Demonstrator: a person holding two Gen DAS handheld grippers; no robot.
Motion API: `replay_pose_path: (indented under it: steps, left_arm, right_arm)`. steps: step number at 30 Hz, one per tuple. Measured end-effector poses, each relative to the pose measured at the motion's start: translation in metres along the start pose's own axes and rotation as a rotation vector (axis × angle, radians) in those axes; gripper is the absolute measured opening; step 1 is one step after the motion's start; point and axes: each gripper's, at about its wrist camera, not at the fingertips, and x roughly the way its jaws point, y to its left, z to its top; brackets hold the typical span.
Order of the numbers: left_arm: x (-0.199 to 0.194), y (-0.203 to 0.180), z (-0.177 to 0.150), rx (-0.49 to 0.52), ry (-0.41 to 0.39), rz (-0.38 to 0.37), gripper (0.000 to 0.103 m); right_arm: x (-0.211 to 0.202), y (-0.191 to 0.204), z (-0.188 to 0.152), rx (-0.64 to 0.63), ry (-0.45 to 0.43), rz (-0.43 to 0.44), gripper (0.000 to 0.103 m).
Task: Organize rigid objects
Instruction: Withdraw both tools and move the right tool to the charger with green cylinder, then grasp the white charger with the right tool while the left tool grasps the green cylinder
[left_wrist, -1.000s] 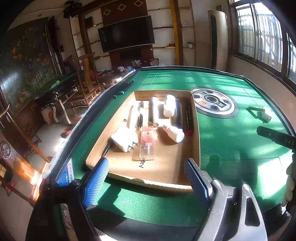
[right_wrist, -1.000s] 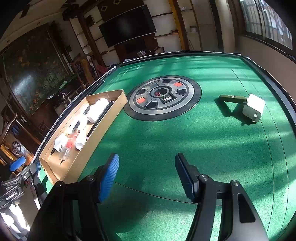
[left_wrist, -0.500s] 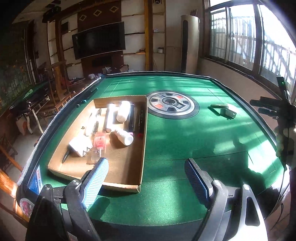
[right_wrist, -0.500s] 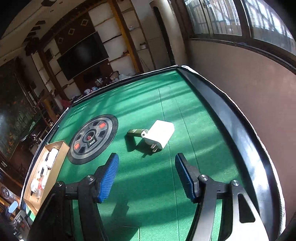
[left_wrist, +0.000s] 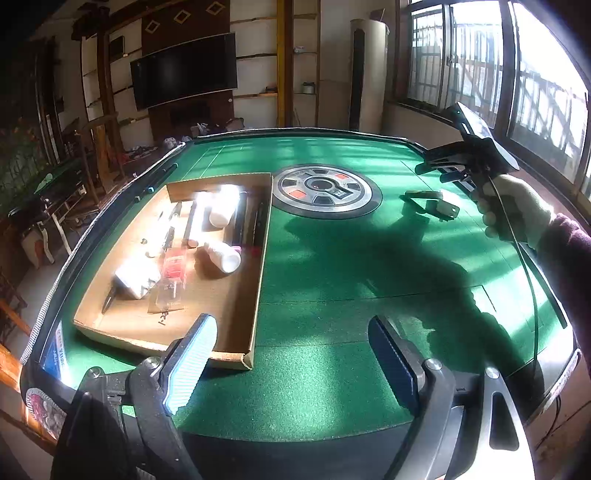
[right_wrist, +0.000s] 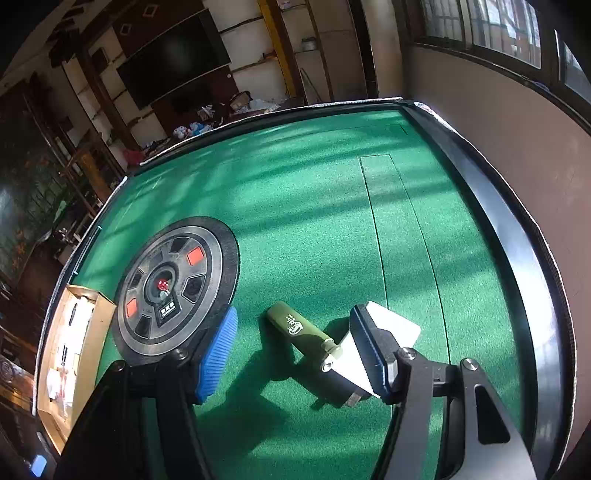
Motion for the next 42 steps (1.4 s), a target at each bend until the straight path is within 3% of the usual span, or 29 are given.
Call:
replay_pose_path:
  steps: [4, 6, 8, 9, 11, 14, 16, 17, 18, 20, 22, 29, 33, 34, 35, 42]
  left_arm:
    - [0.002, -0.001, -0.002, 0.007, 0.013, -0.003, 0.087]
    - [0.002, 0.0, -0.002, 0.004, 0.013, -0.004, 0.087]
    - [0.003, 0.0, -0.002, -0.001, 0.016, -0.009, 0.087]
    - [0.004, 0.001, -0.001, -0.003, 0.019, -0.014, 0.087]
    - [0.005, 0.001, -0.001, -0.006, 0.023, -0.025, 0.087]
    - [0.006, 0.002, -0.002, -0.006, 0.027, -0.035, 0.087]
    - [0.006, 0.004, -0.002, -0.013, 0.028, -0.04, 0.087]
    - [0.006, 0.005, -0.002, -0.017, 0.029, -0.044, 0.087]
    - [0.006, 0.005, -0.002, -0.021, 0.03, -0.05, 0.087]
    - [0.007, 0.005, -0.002, -0.026, 0.031, -0.058, 0.087]
    - [0.006, 0.004, -0.002, -0.024, 0.03, -0.062, 0.087]
    - [0.004, -0.002, -0.002, -0.004, 0.03, -0.05, 0.087]
    - [0.004, -0.008, 0.0, 0.018, 0.038, -0.048, 0.087]
    - [0.004, -0.01, 0.001, 0.024, 0.042, -0.054, 0.087]
    - [0.005, -0.013, 0.003, 0.028, 0.046, -0.062, 0.087]
    - [0.025, -0.04, 0.042, 0.048, 0.068, -0.164, 0.087]
  right_arm:
    - [0.033, 0.018, 0.004, -0.086, 0.087, -0.126, 0.061]
    - [0.043, 0.026, -0.001, -0.131, 0.131, -0.17, 0.046]
    - [0.043, 0.03, -0.009, -0.127, 0.171, -0.102, 0.024]
    - [0.042, 0.032, -0.015, -0.13, 0.201, -0.083, 0.022]
    - [0.036, 0.04, -0.031, -0.156, 0.248, -0.019, 0.021]
    - [0.018, 0.048, -0.055, -0.181, 0.31, 0.179, 0.022]
    - [-0.007, 0.04, -0.059, -0.158, 0.268, 0.26, 0.025]
    - [-0.018, 0.03, -0.056, -0.123, 0.229, 0.26, 0.034]
    - [-0.029, 0.018, -0.051, -0.078, 0.172, 0.228, 0.041]
    - [-0.048, -0.009, -0.041, 0.005, 0.038, 0.054, 0.07]
    - [-0.051, -0.034, -0.033, 0.085, -0.015, -0.066, 0.074]
    - [-0.011, -0.066, -0.028, 0.264, 0.044, -0.128, 0.074]
    - [0.009, -0.06, -0.027, 0.269, 0.064, -0.13, 0.074]
    - [0.013, -0.057, -0.026, 0.258, 0.072, -0.131, 0.066]
    - [0.015, -0.056, -0.027, 0.252, 0.08, -0.141, 0.052]
    - [-0.01, -0.051, -0.061, 0.2, 0.07, -0.16, 0.048]
